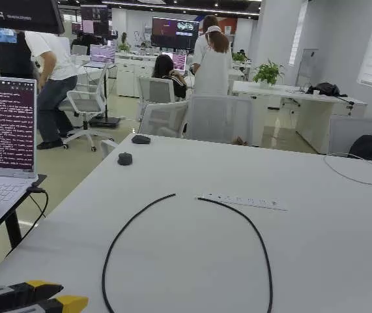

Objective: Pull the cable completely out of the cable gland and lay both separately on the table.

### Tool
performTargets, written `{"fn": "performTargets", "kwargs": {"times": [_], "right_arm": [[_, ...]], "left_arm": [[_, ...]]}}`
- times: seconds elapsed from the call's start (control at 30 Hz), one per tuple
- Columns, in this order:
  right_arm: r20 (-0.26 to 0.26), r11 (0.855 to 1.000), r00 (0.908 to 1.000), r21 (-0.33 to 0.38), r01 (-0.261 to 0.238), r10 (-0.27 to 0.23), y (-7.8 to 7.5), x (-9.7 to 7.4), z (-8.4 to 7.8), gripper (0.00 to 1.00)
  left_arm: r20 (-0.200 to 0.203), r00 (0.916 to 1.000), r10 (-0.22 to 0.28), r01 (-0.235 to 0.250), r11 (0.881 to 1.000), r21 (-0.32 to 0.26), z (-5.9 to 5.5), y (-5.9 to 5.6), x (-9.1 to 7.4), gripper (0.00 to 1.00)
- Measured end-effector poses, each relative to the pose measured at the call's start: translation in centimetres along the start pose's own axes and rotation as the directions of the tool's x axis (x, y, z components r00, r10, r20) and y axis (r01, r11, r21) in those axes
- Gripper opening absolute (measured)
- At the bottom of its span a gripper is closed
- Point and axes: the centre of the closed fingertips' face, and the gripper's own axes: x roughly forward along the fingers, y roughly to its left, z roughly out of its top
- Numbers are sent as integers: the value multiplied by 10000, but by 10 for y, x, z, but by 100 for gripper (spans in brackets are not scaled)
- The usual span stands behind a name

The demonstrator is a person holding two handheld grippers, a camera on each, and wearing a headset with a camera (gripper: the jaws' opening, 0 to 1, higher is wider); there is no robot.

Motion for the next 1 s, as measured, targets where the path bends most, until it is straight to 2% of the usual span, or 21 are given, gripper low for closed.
{"fn": "performTargets", "kwargs": {"times": [0.07, 0.17, 0.33, 0.67, 0.8, 1.0], "right_arm": [[-57, 10000, 10000, -62, 4, -4, 0, 0, -1, 41], [-26, 9996, 10000, -262, 36, -37, 1, 0, 0, 41], [-137, 9999, 9999, -102, -60, 58, 1, 0, -1, 43], [-98, 9999, 9999, -149, -40, 38, 0, 0, 0, 43], [-67, 9985, 9997, -502, 218, -221, -2, 0, 1, 47], [-86, 9992, 9999, -366, 139, -143, -2, 0, 1, 45]], "left_arm": [[72, 10000, -15, 16, 9999, -102, 0, 0, -1, 45], [458, 9989, 105, -95, 9997, -219, 4, 2, -3, 46], [574, 9982, 197, -183, 9995, -248, 6, 3, -3, 46], [441, 9988, 220, -212, 9996, -180, 6, 2, -1, 44], [505, 9984, 270, -259, 9994, -231, 6, 3, -1, 44], [509, 9982, 314, -302, 9993, -240, 7, 3, -1, 43]]}}
